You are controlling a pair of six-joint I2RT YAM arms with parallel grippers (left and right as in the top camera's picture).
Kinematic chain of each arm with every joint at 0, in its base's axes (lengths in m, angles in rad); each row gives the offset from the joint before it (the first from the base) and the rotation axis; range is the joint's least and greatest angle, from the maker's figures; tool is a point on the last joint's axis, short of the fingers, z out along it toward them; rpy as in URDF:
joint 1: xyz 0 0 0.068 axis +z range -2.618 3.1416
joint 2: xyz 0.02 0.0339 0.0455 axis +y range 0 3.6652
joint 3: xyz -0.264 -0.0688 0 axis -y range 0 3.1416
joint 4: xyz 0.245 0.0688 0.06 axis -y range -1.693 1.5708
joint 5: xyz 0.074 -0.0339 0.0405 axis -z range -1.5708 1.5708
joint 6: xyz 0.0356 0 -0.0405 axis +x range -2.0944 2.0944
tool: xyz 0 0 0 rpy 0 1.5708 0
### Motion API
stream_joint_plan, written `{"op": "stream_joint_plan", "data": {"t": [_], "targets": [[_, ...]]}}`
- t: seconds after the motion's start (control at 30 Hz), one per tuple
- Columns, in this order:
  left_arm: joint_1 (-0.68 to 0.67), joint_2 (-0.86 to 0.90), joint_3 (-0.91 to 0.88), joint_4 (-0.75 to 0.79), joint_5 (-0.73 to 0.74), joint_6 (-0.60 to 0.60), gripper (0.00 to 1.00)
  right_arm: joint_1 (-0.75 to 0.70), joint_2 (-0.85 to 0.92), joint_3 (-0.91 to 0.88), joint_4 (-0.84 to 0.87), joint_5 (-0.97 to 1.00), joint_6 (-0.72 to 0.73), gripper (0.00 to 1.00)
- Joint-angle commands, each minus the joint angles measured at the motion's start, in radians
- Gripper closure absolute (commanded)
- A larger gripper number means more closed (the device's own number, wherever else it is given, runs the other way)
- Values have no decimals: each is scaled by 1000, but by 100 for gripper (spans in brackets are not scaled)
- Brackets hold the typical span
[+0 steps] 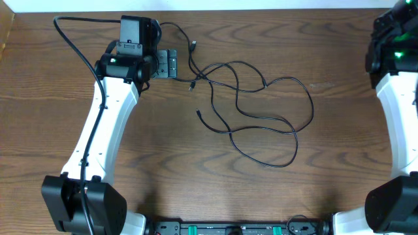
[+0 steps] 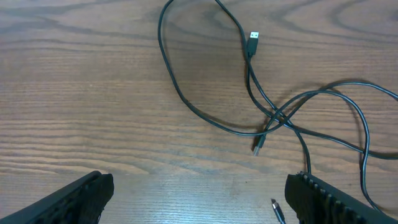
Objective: Untangle cables
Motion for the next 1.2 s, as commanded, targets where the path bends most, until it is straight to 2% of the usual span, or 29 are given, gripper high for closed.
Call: {"op": "stream_joint_plan", "data": {"t": [0.0,0.13,0.37,0.6,0.73,0.97,1.17], "targets": [[0,5,-1,0,-6,-2,7,-39,-16,4,-2,18,-27,99],[0,5,-1,0,-6,-2,7,-79,-16,4,-49,20,-6,99],[0,5,-1,0,-6,-2,7,-169,-16,4,-294,0,210,99],[0,5,-1,0,-6,-2,7,-323,-15,4,-521,-130,423,99],[0,5,-1,0,-6,-2,7,-420,-15,4,-634,-227,481,99],[0,5,-1,0,-6,-2,7,-521,-15,4,-623,-229,498,99],[0,5,-1,0,-6,-2,7,-569,-15,4,-518,-247,497,99]]}}
